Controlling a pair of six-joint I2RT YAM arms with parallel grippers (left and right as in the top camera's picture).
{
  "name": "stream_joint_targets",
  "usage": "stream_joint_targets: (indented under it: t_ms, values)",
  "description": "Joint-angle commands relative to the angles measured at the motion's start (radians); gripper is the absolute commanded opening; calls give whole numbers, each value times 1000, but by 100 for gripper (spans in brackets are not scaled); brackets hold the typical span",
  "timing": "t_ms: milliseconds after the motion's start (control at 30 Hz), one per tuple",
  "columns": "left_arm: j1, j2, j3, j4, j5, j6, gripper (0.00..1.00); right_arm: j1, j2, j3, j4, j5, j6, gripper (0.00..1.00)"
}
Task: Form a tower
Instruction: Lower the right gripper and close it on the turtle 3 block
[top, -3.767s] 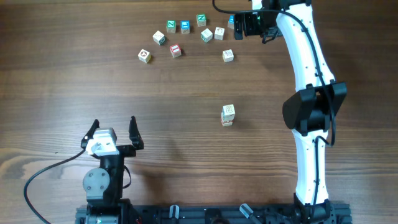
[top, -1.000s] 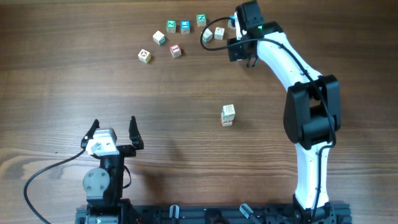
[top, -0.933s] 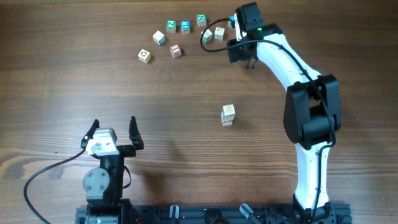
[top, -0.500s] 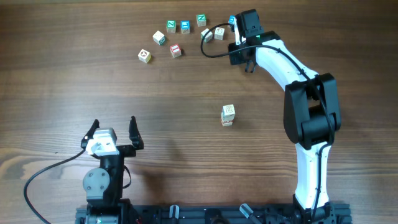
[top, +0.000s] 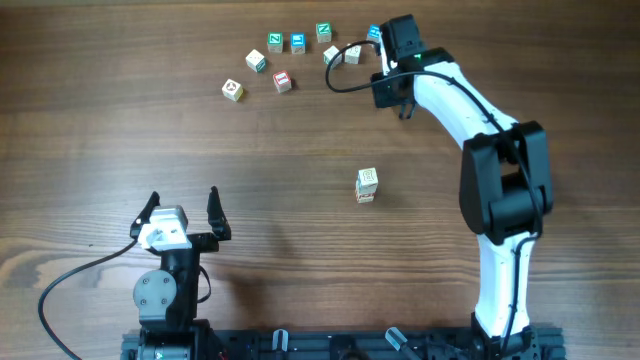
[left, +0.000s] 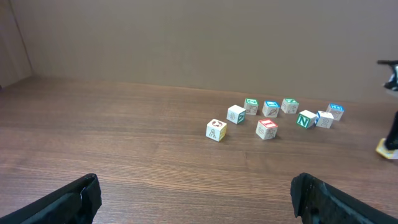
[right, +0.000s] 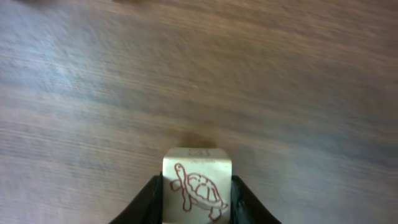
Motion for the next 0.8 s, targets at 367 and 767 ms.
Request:
stream_joint_targets:
  t_ms: [367,767]
  values:
    - [6,-5,-3,0,-13,18,100,-5,-201,-66,-406,-116,31,25]
    - [6,-5,-3,0,-13,18,100,-6,-201,-286,-277,-100,59,29]
